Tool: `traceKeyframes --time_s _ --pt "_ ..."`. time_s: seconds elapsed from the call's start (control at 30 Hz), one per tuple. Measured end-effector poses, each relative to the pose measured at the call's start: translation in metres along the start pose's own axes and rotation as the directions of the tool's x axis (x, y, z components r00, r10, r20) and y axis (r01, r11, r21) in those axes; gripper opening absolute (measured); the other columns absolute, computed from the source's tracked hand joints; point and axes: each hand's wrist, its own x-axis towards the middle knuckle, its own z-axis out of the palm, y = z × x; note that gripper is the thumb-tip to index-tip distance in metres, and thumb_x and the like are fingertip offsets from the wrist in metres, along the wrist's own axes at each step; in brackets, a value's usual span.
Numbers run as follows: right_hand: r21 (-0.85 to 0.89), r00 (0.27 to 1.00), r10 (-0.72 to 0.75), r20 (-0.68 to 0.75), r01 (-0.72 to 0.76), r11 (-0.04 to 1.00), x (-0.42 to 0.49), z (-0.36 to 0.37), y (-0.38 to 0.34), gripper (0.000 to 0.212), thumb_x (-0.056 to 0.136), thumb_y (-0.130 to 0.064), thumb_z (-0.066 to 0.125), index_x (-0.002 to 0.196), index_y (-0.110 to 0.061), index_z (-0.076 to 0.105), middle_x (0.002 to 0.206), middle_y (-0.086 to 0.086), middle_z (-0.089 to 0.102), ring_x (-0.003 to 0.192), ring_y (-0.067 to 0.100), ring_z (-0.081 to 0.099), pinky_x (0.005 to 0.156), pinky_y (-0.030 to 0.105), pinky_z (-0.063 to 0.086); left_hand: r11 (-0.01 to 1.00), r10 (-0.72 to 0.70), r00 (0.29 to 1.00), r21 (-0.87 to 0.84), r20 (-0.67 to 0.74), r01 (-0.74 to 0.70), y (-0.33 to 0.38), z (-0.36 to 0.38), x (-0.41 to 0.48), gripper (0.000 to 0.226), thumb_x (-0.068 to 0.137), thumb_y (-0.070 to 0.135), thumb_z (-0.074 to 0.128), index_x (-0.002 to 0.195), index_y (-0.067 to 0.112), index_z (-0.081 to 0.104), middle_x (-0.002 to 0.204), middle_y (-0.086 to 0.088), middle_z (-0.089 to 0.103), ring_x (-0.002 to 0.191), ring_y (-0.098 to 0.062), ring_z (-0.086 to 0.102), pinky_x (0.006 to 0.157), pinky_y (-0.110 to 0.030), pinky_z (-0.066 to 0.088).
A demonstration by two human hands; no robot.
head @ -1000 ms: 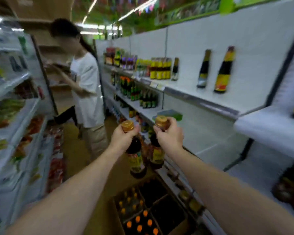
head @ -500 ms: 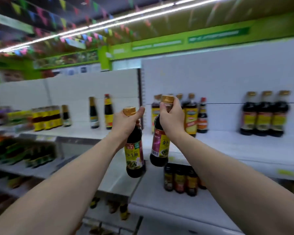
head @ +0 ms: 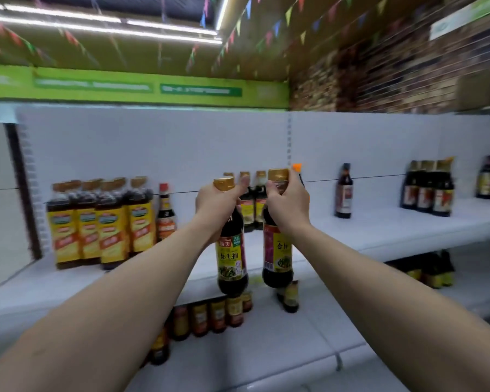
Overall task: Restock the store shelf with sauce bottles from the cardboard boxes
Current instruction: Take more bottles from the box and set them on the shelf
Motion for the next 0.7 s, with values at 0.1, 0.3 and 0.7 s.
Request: traceKeyframes --time_s 0.1,0.3,0.7 --pt "-0.016 0.999 -0.008 -0.032 0.008 1.000 0.031 -0.042 0.026 0.039 0.102 -0.026 0.061 0.138 -0.015 0.051 0.102 -0.008 0.066 0.096 0.016 0.064 0.095 0.037 0.050 0.999 0.008 0.999 -0.036 0.031 -0.007 -0.003 0.059 0.012 0.046 0.075 0.060 0.085 0.077 0.016 0.070 0.068 0.001 0.071 0.069 -0.022 0.070 0.083 -0.046 0.061" --pt "-0.048 0.995 -0.032 -0.091 0.028 0.998 0.082 -0.088 0.075 0.035 0.101 -0.025 0.063 0.133 -0.015 0.054 0.091 -0.018 0.059 0.082 0.000 0.058 0.086 0.031 0.048 0.999 0.005 0.998 -0.054 0.068 -0.002 -0.020 0.132 0.050 0.057 0.074 0.064 0.084 0.094 0.012 0.071 0.075 -0.003 0.073 0.070 -0.020 0.072 0.084 -0.044 0.063" --pt "0.055 0.998 -0.031 -0.059 0.034 0.998 0.152 0.004 0.131 0.033 0.101 -0.024 0.064 0.132 -0.016 0.055 0.093 -0.011 0.063 0.082 0.003 0.060 0.073 0.018 0.046 0.994 0.027 0.998 0.111 -0.060 -0.020 -0.070 0.116 0.153 0.048 0.079 0.066 0.078 0.075 0.019 0.069 0.068 0.002 0.072 0.072 -0.021 0.074 0.086 -0.046 0.062"
